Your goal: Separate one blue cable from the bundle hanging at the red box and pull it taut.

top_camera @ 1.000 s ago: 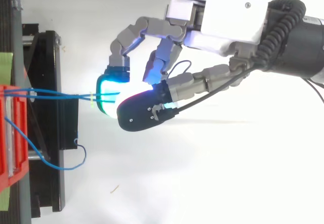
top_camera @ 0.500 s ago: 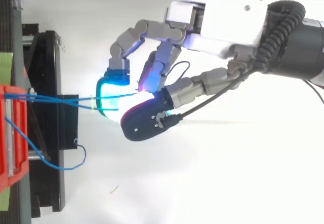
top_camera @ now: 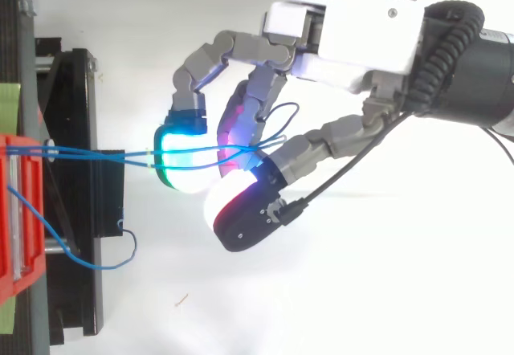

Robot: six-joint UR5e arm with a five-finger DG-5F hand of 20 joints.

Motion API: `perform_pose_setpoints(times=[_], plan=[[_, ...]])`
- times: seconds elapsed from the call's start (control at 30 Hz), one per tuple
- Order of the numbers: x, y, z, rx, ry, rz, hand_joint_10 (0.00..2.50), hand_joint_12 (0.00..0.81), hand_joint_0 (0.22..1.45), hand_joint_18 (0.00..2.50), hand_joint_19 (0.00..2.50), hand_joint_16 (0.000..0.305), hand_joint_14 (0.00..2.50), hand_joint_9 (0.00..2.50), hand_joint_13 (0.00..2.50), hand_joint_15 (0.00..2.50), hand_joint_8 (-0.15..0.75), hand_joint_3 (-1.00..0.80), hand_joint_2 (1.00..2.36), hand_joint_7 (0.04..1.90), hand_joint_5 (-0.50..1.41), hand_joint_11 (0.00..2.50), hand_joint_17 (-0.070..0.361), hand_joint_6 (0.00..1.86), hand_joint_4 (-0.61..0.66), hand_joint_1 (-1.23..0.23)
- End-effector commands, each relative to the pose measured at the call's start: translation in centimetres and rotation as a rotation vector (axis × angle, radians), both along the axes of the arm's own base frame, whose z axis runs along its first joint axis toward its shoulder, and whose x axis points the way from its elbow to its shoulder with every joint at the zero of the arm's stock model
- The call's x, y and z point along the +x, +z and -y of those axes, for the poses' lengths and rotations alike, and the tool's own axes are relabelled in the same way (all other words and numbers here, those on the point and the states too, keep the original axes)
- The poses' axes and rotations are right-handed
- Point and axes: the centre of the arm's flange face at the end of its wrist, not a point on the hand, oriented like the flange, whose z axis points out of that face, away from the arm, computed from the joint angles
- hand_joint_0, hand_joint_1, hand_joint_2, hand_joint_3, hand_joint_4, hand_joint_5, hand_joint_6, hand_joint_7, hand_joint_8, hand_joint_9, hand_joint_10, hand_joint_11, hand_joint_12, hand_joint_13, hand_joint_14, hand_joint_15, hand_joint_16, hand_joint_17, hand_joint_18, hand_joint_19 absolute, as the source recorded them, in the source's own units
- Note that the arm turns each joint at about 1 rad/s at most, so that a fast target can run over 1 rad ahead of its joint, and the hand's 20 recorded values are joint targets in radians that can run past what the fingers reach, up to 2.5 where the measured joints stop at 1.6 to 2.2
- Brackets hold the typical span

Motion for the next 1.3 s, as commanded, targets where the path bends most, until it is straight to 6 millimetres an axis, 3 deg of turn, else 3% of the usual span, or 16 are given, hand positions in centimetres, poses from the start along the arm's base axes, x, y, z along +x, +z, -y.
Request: perform_pose_setpoints(times=[0.0,0.1,0.2,0.3,0.37,0.43,0.5,0.57,0.87,1.0,1.1,1.2,1.27], plan=[[0.03,0.01,-0.11,-0.002,0.002,0.001,0.01,0.380,0.49,0.81,0.51,0.044,0.03,1.36,1.08,0.71,0.376,-0.50,1.00,0.98,-0.13,1.51,0.099,0.88,0.10,-0.78],[0.03,0.01,-0.11,0.000,0.001,0.001,0.01,0.381,0.49,0.83,0.54,0.045,0.02,1.38,1.09,0.71,0.384,-0.50,1.00,0.96,-0.13,1.49,0.102,0.86,0.11,-0.64],[0.03,0.01,-0.09,0.000,0.000,0.001,0.01,0.361,0.60,0.80,0.58,0.041,0.02,1.36,1.08,0.73,0.343,-0.50,1.00,1.01,-0.13,1.49,0.091,0.85,0.08,-0.55],[0.03,0.01,-0.09,0.000,0.000,0.001,0.01,0.366,0.61,0.80,0.61,0.042,0.03,1.33,1.08,0.74,0.337,-0.37,1.01,1.02,-0.14,1.48,0.094,0.86,0.07,-0.61],[0.04,0.01,-0.21,0.000,0.001,0.001,0.00,0.408,0.61,0.88,0.56,0.052,0.02,1.34,1.11,0.72,0.399,-0.16,1.01,1.03,-0.15,1.46,0.116,0.90,0.09,-0.75],[0.03,0.01,-0.16,0.000,-0.003,0.001,0.01,0.406,0.62,0.88,0.55,0.052,0.02,1.33,1.10,0.73,0.390,-0.11,1.01,1.07,-0.15,1.46,0.117,0.90,0.04,-0.78],[0.03,0.01,-0.15,0.000,-0.005,0.001,0.01,0.404,0.64,0.86,0.56,0.050,0.02,1.30,1.08,0.73,0.379,-0.12,1.01,1.01,-0.16,1.48,0.113,0.92,0.01,-0.81],[0.03,0.01,-0.15,0.000,-0.005,0.001,0.01,0.367,0.73,0.81,0.55,0.046,0.03,1.25,1.03,0.74,0.344,-0.16,1.02,1.11,-0.18,1.50,0.102,0.94,-0.05,-0.93],[0.03,0.01,-0.15,0.000,-0.005,0.001,0.00,0.366,0.85,0.77,0.50,0.043,0.03,1.27,0.95,0.70,0.344,-0.50,1.00,0.95,-0.17,1.58,0.098,0.96,0.02,-0.96],[0.05,0.01,-0.26,0.000,-0.003,0.001,0.00,0.360,0.78,0.85,0.46,0.039,0.03,1.39,1.03,0.73,0.354,-0.50,1.00,1.02,-0.14,1.64,0.088,0.95,0.10,-1.02],[0.05,0.01,-0.26,-0.002,-0.003,0.001,0.01,0.356,0.67,0.87,0.52,0.035,0.03,1.47,1.12,0.78,0.341,-0.50,1.00,1.28,-0.09,1.69,0.080,0.92,0.02,-1.01],[0.06,0.03,-0.27,-0.002,-0.002,0.003,0.02,0.355,0.54,0.89,0.57,0.036,0.03,1.54,1.17,0.82,0.333,-0.50,1.00,1.31,-0.05,1.62,0.081,0.89,-0.02,-0.87],[0.07,0.03,-0.29,-0.002,0.000,0.003,0.02,0.365,0.50,0.90,0.56,0.040,0.03,1.55,1.15,0.78,0.344,-0.50,1.00,1.21,-0.05,1.50,0.089,0.88,-0.05,-0.79]])
